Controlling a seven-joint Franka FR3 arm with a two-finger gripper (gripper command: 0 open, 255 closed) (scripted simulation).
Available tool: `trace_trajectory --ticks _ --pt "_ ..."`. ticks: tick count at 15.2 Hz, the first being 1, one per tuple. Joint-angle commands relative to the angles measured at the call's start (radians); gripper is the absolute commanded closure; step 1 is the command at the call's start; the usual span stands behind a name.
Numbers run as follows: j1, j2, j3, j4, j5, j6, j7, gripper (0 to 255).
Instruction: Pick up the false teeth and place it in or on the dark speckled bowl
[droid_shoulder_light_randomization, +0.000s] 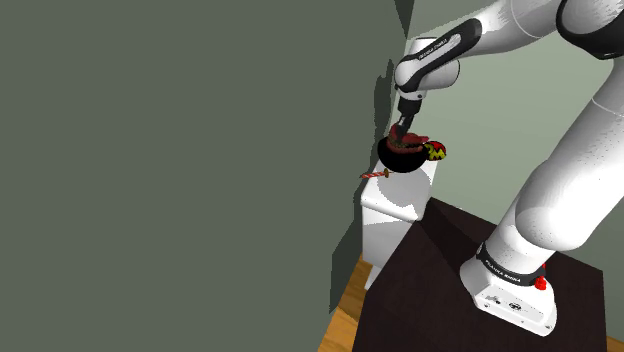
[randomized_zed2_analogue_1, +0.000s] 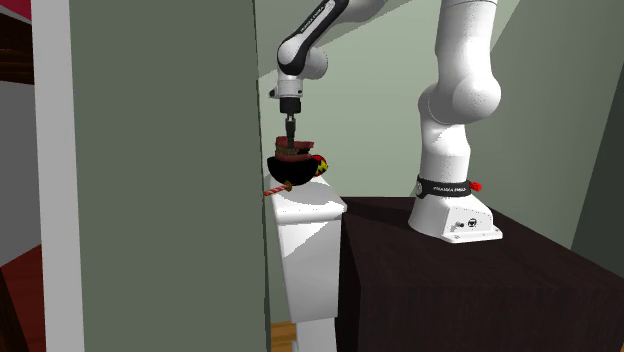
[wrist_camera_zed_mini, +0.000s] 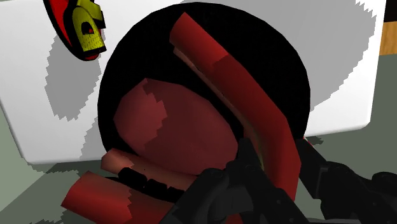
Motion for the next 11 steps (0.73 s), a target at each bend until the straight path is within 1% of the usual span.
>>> trace_trajectory --ticks 1,3,4,9,11 --pt "-0.001 0.001 -0.001 -0.001 0.000 0.001 0.000 255" --pt "-0.001 0.001 -0.001 -0.001 0.000 0.001 0.000 255" --pt "-0.001 0.001 -0.001 -0.001 0.000 0.001 0.000 0" --pt "-0.001 0.001 -0.001 -0.001 0.000 0.001 0.000 0" --pt "-0.002 -0.039 0.001 0.032 -0.026 -0.067 0.018 0"
